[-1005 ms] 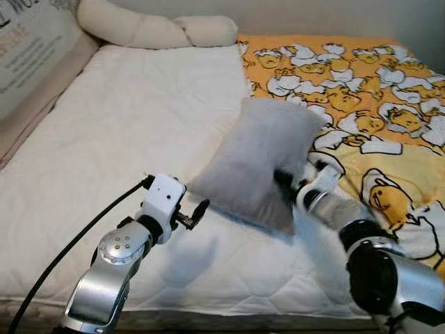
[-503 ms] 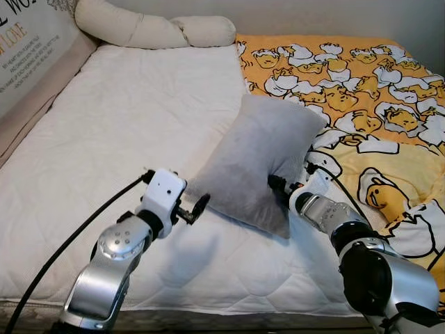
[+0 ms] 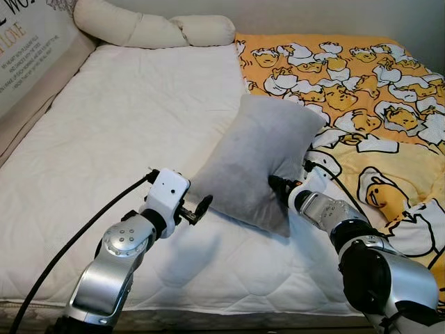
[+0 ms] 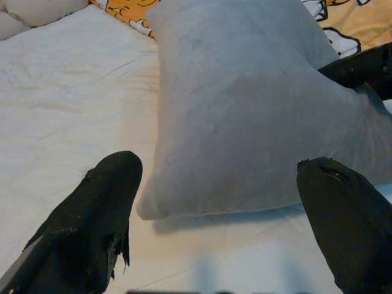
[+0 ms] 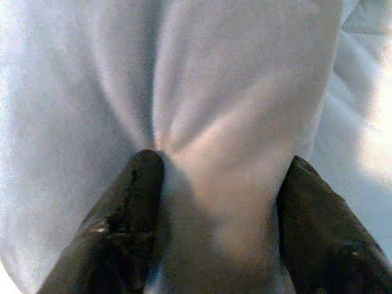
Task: Clean up the room
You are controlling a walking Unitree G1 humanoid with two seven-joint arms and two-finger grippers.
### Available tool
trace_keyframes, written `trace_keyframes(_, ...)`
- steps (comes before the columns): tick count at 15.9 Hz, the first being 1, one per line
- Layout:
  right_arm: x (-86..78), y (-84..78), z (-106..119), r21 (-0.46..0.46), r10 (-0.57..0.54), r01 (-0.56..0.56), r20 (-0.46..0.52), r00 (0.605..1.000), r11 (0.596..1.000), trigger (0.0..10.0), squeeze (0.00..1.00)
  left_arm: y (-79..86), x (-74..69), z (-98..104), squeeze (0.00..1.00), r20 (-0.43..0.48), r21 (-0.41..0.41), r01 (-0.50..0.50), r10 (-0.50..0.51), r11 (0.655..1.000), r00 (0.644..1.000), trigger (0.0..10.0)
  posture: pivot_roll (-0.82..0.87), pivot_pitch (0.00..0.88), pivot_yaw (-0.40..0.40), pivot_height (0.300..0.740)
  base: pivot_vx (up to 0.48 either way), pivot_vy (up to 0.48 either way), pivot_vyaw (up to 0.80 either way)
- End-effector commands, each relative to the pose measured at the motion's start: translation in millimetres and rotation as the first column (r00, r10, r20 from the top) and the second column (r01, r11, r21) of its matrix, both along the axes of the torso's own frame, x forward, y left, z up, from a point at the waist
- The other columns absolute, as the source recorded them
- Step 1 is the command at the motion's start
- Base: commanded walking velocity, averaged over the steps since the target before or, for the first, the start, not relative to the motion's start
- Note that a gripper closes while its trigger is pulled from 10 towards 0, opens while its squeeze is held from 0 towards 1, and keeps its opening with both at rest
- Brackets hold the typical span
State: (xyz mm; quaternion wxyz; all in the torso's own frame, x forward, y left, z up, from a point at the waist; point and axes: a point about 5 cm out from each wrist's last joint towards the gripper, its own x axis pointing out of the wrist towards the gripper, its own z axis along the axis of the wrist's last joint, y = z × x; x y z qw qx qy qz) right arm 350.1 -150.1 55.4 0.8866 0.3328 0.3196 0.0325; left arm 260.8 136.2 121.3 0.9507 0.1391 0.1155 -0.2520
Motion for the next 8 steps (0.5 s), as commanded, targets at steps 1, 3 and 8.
trace_keyframes(1, -3.4, 6.5, -5.0, -0.007, 0.028, -0.028, -0.03, 0.999, 1.0, 0.0, 0.0, 0.5, 2.8, 0.2, 0.0, 0.0, 0.01, 0.011, -0.011, 1.0, 1.0, 10.0, -0.07, 0.0, 0.006, 0.74, 0.0, 0.0, 0.0)
trace_keyframes(3, -2.3, 7.1, -3.6, -0.006, 0.026, -0.026, -0.021, 0.999, 1.0, 0.0, 0.0, 1.8, 3.6, 0.6, 0.0, 0.001, 0.012, 0.01, -0.01, 1.0, 1.0, 10.0, -0.07, 0.0, 0.007, 0.74, 0.0, 0.0, 0.0)
trace_keyframes(8, -0.3, 9.8, -1.0, -0.013, 0.043, -0.043, 0.002, 0.999, 0.999, 0.0, 0.0, 4.6, 3.2, 0.3, 0.0, 0.0, 0.019, 0.011, -0.011, 1.0, 1.0, 10.0, -0.07, 0.0, 0.013, 0.74, 0.0, 0.0, 0.0)
